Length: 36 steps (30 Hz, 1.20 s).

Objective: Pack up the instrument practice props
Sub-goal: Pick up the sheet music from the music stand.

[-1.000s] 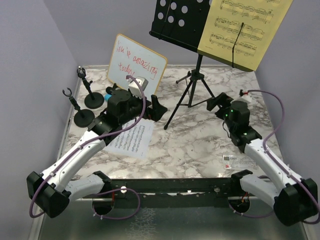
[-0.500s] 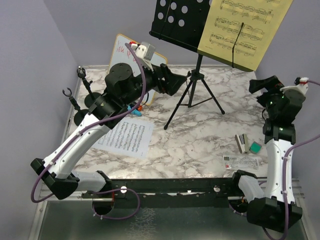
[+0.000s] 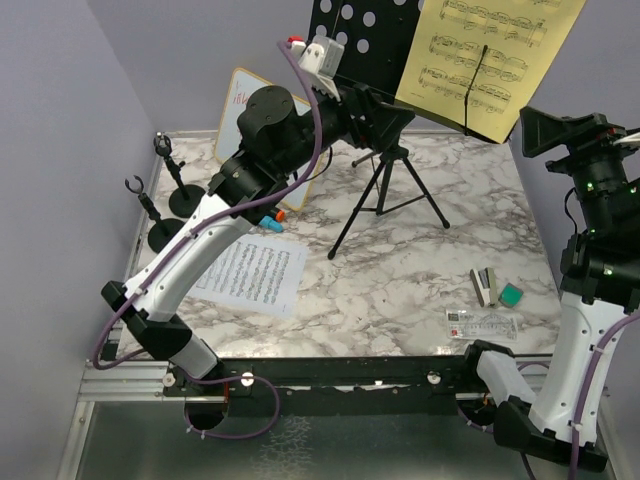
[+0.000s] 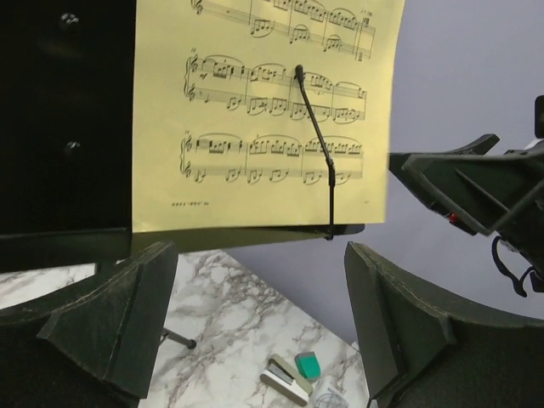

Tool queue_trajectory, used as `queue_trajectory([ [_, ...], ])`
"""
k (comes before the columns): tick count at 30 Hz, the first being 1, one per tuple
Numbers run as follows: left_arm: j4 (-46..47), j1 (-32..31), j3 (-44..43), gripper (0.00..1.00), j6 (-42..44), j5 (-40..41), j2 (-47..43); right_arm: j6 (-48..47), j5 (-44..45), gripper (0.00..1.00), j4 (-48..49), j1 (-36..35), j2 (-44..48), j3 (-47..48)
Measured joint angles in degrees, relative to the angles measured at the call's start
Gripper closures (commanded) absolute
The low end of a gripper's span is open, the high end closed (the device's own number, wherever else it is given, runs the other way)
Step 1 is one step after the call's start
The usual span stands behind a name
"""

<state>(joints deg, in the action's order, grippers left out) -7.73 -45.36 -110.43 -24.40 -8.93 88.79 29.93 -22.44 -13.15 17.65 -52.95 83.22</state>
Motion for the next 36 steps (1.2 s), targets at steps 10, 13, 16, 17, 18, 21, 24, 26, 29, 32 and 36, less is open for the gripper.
queue_trajectory([
  [10, 3.21, -0.85, -11.45, 0.27, -0.72, -2.32, 9.22, 0.0, -13.49, 0.04, 0.17, 0.0, -7.67, 7.23],
  [13, 4.66, -1.62, -13.49, 0.3, -1.33, -2.91, 11.43, 0.0, -15.28, 0.06, 0.33, 0.0, -10.51, 9.44],
  [16, 6.56, -2.47, -15.28, 0.33, -2.38, -3.67, 13.94, 0.11, -17.38, 0.07, 1.18, 0.0, -12.81, 10.97],
  [17, 7.13, -2.73, -15.52, 0.33, -2.73, -3.74, 14.6, 0.17, -17.97, 0.07, 1.46, 0.0, -13.29, 11.26],
  [18, 7.72, -2.93, -15.67, 0.34, -2.95, -3.76, 15.19, 0.17, -18.75, 0.07, 1.51, 0.0, -13.84, 11.61],
  [21, 8.81, -3.61, -16.9, 0.37, -3.91, -3.76, 17.44, 0.15, -20.96, 0.08, 1.57, 0.0, -15.34, 13.44],
  [24, 9.38, -4.13, -18.99, 0.39, -4.59, -3.74, 19.85, 0.09, -22.27, 0.09, 1.75, 0.0, -15.87, 14.36],
  [26, 9.57, -4.31, -20.65, 0.41, -5.05, -3.76, 21.22, 0.09, -22.91, 0.09, 1.97, 0.0, -15.98, 14.75],
  [29, 10.05, -4.63, -22.84, 0.44, -5.81, -3.74, 23.1, 0.04, -23.58, 0.11, 2.43, 0.0, -16.33, 15.45],
  [32, 10.36, -5.05, -23.56, 0.46, -6.4, -3.74, 23.87, 0.02, -23.71, 0.13, 2.93, 0.0, -16.92, 15.96],
  [36, 10.71, -5.64, -25.03, 0.51, -6.62, -3.72, 24.85, 0.02, -23.74, 0.15, 3.23, 0.0, -18.03, 15.96],
])
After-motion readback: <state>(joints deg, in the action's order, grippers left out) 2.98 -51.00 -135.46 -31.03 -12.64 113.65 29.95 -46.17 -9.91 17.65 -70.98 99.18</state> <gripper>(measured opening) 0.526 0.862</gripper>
